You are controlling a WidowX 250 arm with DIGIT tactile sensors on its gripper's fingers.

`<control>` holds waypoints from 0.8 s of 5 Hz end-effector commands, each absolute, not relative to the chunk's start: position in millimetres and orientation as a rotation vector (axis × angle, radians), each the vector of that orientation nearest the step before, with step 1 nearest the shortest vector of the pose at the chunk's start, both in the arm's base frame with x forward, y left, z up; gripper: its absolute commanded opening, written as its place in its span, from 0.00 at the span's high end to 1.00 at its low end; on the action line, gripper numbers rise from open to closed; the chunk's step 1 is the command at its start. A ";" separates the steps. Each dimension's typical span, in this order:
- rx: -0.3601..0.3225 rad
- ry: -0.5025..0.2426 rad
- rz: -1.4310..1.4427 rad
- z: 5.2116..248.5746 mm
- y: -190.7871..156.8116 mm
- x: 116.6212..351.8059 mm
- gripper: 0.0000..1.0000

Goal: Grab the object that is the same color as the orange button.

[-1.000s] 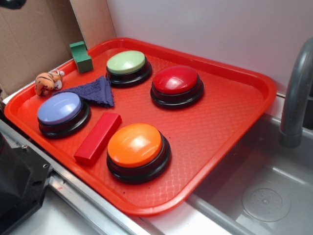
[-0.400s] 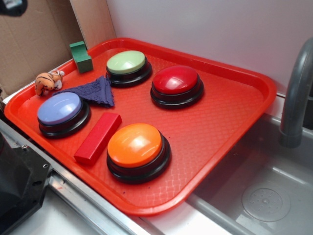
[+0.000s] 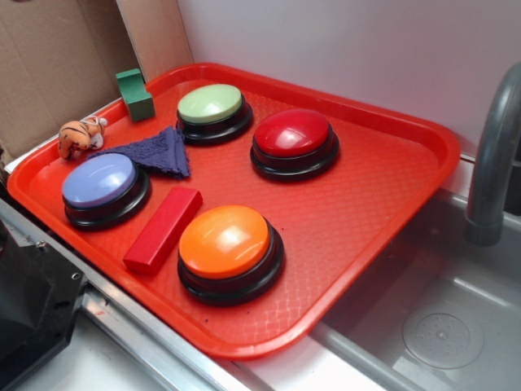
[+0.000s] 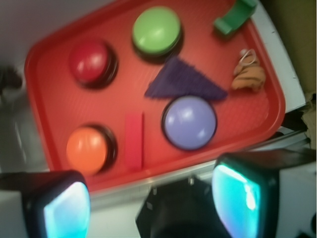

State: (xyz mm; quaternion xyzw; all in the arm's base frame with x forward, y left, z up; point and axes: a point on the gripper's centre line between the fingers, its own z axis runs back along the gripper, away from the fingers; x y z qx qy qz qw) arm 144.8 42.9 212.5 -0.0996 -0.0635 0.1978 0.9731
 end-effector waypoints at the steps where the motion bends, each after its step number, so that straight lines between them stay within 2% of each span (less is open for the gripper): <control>1: -0.127 -0.232 0.573 174.5 90.9 165.8 0.00; 2: -0.088 -0.266 0.682 153.0 116.3 171.4 0.00; 3: 0.005 -0.295 0.843 125.5 147.1 175.9 0.00; 4: 0.056 -0.289 0.914 104.9 161.3 177.4 0.00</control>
